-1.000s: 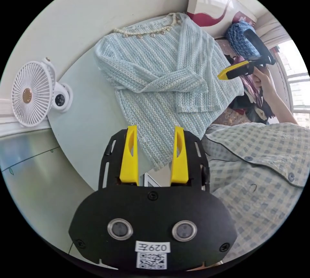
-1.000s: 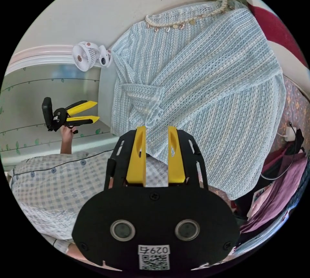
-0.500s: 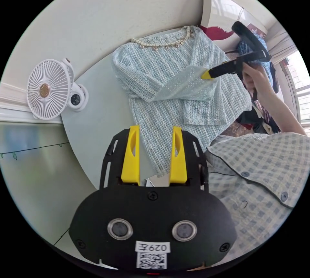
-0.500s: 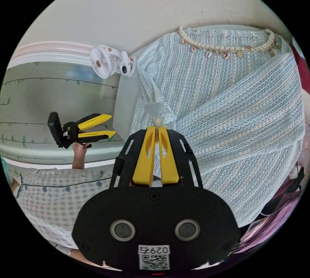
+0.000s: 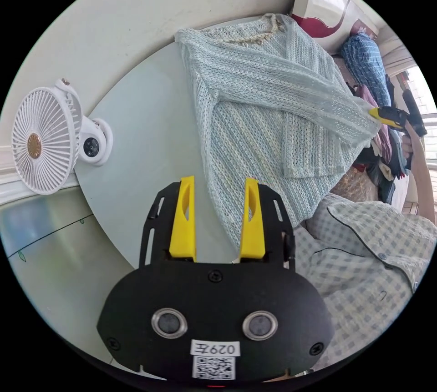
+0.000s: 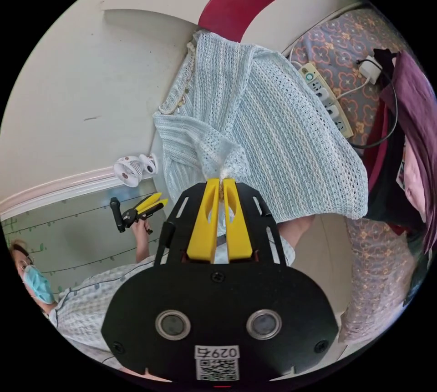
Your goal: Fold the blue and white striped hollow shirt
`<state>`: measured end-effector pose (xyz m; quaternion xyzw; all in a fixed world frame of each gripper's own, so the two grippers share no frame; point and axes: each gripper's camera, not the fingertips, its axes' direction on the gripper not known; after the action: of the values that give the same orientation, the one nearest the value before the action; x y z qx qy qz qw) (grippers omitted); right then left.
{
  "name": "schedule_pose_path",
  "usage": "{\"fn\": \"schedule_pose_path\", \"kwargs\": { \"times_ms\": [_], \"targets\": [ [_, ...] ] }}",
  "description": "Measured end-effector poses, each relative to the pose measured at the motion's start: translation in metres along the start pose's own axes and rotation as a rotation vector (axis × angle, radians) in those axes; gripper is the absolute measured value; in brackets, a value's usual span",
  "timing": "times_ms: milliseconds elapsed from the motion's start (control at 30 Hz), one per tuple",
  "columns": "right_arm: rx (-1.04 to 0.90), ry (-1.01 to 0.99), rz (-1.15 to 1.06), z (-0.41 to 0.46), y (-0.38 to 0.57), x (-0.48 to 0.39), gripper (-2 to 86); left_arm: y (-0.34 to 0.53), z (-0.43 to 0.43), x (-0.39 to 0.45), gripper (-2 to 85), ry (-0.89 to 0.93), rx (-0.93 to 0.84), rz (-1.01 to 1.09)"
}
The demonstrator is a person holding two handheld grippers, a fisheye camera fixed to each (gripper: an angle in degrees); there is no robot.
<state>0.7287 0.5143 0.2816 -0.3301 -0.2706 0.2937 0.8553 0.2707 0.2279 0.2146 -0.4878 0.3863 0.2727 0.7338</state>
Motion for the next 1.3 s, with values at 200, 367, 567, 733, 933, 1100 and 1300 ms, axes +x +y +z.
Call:
{"fn": "schedule_pose_path", "kwargs": {
  "times_ms": [200,367,567,733,933,1100,1300],
  "targets": [
    [-0.009,-0.098,-0.064,-0.001,0.013,0.007,0.3,-0.066,0.023,-0.007,16.9,-0.168,0.006,0.065],
    [-0.016,-0.119,-0.116,-0.013,0.026,0.012,0.4,-0.109,0.031,0.004,19.5,-0.212,0.043,0.167],
    [0.076,-0.220,-0.160,-0.039,0.041,0.027,0.4,-0.108,0.051,-0.053,15.9,-0.166,0.000,0.028],
    [-0.019,-0.122,-0.138,-0.019,0.041,0.045,0.5,-0.068,0.042,-0.116,5.6,0.050,0.092,-0.172],
    [-0.216,-0.037,-0.110,0.019,0.045,0.061,0.8,-0.044,0.025,-0.120,-0.5,-0.130,0.104,-0.188],
    [-0.154,-0.119,-0.045,0.007,0.054,0.085,2.4,-0.034,0.003,-0.119,-0.9,-0.151,0.148,-0.149],
    [0.026,-0.136,0.036,-0.019,0.092,0.109,8.6,-0.058,0.009,-0.101,-1.0,-0.188,0.149,-0.053]
  ]
}}
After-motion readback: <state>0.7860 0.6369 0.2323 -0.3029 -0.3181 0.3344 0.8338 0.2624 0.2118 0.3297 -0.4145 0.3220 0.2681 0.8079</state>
